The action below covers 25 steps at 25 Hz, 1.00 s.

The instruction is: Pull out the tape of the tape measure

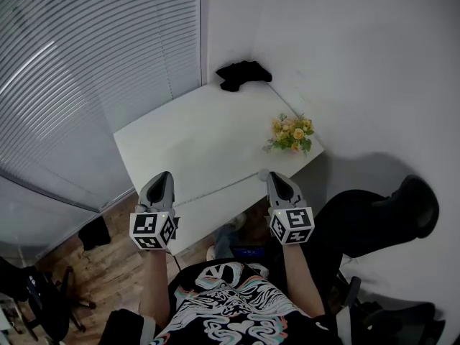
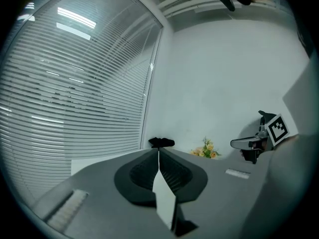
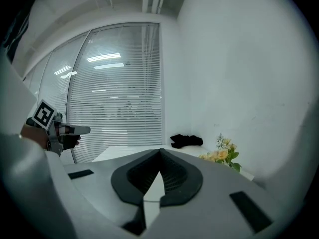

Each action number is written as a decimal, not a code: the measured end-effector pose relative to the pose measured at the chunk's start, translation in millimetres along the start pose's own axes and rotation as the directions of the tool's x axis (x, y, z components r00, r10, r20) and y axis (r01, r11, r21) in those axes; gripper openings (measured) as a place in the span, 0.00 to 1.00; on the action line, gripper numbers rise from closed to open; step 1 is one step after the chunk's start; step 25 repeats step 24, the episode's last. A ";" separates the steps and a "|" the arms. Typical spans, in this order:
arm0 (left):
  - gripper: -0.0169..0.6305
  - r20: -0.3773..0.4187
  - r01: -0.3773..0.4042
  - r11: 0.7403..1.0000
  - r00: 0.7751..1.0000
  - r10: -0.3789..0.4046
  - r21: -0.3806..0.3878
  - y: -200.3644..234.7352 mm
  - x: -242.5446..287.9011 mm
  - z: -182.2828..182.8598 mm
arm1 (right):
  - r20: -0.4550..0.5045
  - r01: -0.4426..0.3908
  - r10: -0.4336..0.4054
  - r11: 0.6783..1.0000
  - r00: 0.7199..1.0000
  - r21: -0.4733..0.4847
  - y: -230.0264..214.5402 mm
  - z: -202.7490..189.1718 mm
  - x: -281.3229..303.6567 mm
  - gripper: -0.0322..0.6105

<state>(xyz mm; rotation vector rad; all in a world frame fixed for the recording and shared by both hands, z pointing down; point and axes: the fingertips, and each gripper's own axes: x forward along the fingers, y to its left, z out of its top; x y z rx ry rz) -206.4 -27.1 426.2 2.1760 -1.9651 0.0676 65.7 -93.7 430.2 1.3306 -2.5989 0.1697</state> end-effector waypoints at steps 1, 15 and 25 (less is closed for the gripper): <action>0.04 -0.003 0.001 1.000 1.000 -0.001 0.000 -0.5 0.6 -0.9 | -0.003 0.001 -0.001 1.000 1.000 0.000 -0.7 -1.1 0.2 0.05; 0.04 -0.015 0.008 1.000 1.000 -0.009 -0.024 -2.4 4.2 -8.0 | -0.001 0.003 -0.003 1.000 1.000 0.004 -3.4 -5.5 0.3 0.05; 0.04 -0.026 0.008 1.000 1.000 -0.009 -0.025 0.3 9.6 -11.0 | -0.014 0.002 -0.002 1.000 1.000 0.012 -4.9 -10.5 4.0 0.05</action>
